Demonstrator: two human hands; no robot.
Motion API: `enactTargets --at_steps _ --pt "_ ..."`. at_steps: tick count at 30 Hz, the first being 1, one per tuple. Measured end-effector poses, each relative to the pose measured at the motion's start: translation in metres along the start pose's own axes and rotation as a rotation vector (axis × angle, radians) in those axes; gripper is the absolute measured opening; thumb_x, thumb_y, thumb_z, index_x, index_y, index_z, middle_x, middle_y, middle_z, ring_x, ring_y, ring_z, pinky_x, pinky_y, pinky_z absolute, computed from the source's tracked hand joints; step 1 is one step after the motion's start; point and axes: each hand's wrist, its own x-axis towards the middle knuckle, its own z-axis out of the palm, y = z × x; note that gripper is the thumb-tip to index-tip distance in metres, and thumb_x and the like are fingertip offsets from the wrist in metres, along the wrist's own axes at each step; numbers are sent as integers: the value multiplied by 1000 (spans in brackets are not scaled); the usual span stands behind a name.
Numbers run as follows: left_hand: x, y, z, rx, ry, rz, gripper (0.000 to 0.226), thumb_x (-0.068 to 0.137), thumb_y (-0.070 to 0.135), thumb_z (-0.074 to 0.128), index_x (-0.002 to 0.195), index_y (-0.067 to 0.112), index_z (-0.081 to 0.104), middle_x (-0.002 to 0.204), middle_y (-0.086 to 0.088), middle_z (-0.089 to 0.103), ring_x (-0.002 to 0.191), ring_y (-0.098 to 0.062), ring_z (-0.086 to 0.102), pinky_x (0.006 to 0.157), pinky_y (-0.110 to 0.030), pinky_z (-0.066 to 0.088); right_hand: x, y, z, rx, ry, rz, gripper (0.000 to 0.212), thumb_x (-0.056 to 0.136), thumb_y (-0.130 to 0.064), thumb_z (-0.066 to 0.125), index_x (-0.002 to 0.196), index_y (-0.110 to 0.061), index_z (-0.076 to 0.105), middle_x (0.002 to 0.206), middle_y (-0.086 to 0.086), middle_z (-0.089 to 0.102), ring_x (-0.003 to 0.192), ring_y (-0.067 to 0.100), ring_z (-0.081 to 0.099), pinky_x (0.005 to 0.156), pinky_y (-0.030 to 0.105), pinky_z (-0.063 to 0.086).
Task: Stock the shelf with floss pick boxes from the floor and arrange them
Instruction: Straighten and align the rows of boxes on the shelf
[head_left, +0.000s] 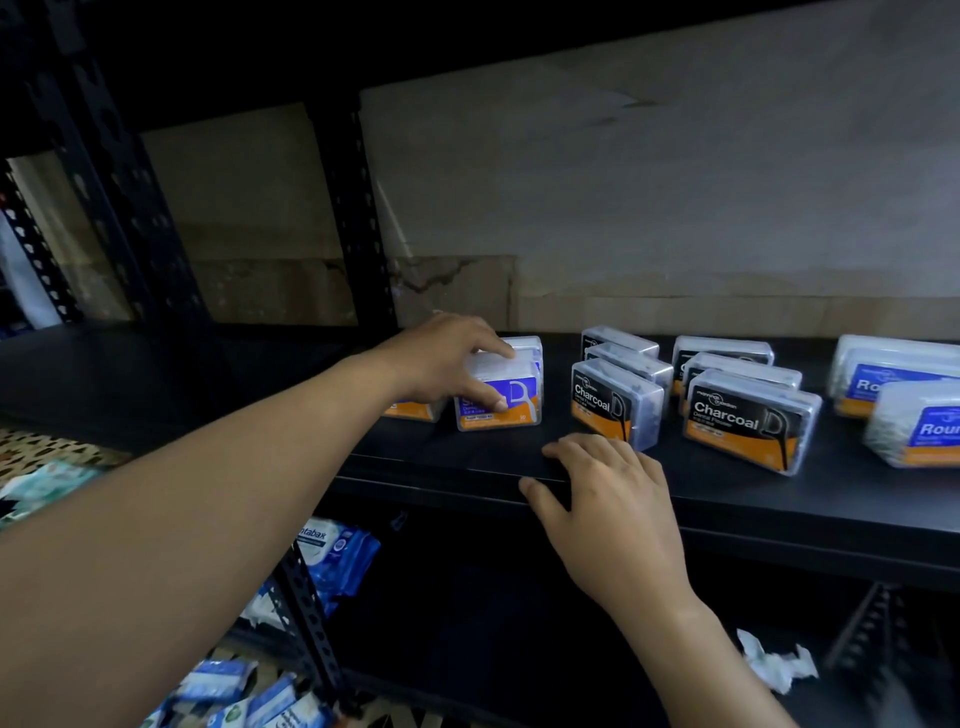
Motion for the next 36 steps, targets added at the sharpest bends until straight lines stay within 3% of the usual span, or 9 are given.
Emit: enactTargets --at_steps 8,16,26,36 --pt "-1 2 0 -42 33 -9 68 61 54 86 122 29 68 119 11 61 107 -9 55 93 -33 46 0 1 -1 9 2 -4 41 89 -55 57 118 -28 68 121 -11 64 117 12 55 99 34 37" --pt "0 -9 0 22 -14 -3 70 65 63 79 127 37 63 132 13 59 123 -12 51 106 -36 41 0 1 0 15 0 -16 42 90 -57 54 120 -30 66 123 -12 62 119 11 53 100 34 36" --pt "-2 -15 -7 20 -63 -13 65 68 54 82 128 40 62 137 12 58 125 -7 52 106 -33 42 0 1 4 13 36 6 38 86 -53 63 111 -27 70 114 -10 65 111 14 58 95 35 40" --pt "-8 -20 -8 41 -34 -9 64 70 52 82 128 35 63 137 10 59 126 -10 52 107 -33 40 0 1 2 8 25 -7 41 88 -55 58 117 -28 68 119 -11 64 115 12 55 98 34 38"
